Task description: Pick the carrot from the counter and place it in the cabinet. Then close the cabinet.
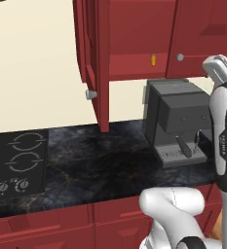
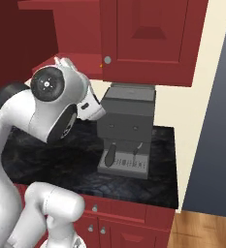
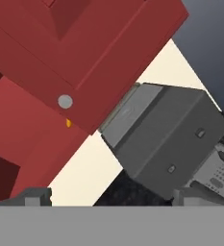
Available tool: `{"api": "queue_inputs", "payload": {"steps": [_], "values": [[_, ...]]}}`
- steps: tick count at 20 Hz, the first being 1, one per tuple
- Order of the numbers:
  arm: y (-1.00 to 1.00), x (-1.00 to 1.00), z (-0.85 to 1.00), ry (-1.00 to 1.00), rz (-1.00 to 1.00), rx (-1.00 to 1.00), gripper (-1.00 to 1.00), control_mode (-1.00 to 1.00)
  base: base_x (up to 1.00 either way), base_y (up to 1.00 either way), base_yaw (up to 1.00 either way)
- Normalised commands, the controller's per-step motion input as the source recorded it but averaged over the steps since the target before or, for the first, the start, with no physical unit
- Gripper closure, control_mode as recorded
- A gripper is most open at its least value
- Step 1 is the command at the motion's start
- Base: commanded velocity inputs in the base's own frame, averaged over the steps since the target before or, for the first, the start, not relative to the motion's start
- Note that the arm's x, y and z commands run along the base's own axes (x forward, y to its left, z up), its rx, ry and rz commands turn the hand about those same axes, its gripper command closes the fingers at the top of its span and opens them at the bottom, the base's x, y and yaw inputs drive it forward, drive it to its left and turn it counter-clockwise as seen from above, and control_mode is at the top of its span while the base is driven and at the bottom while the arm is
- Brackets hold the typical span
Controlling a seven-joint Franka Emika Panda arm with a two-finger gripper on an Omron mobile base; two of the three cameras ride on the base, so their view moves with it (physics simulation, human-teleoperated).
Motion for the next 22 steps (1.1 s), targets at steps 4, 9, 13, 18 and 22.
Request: {"api": "queue_inputs", "payload": {"steps": [4, 9, 13, 18, 22], "values": [[0.92, -1.0, 0.08, 0.0, 0.0, -0.03, -1.0, -1.0, 0.0, 0.0, 0.0], [1.0, -1.0, 0.18, 0.0, 0.0, -0.08, -1.0, -1.0, 0.0, 0.0, 0.0], [1.0, -1.0, 0.18, 0.0, 0.0, -0.12, -1.0, -1.0, 0.0, 0.0, 0.0], [0.99, -0.92, 0.25, 0.0, -0.02, -0.09, -1.0, -1.0, 0.0, 0.0, 0.0], [1.0, -0.27, 0.05, -0.03, -0.03, -0.12, -1.0, -1.0, 0.0, 0.0, 0.0]]}}
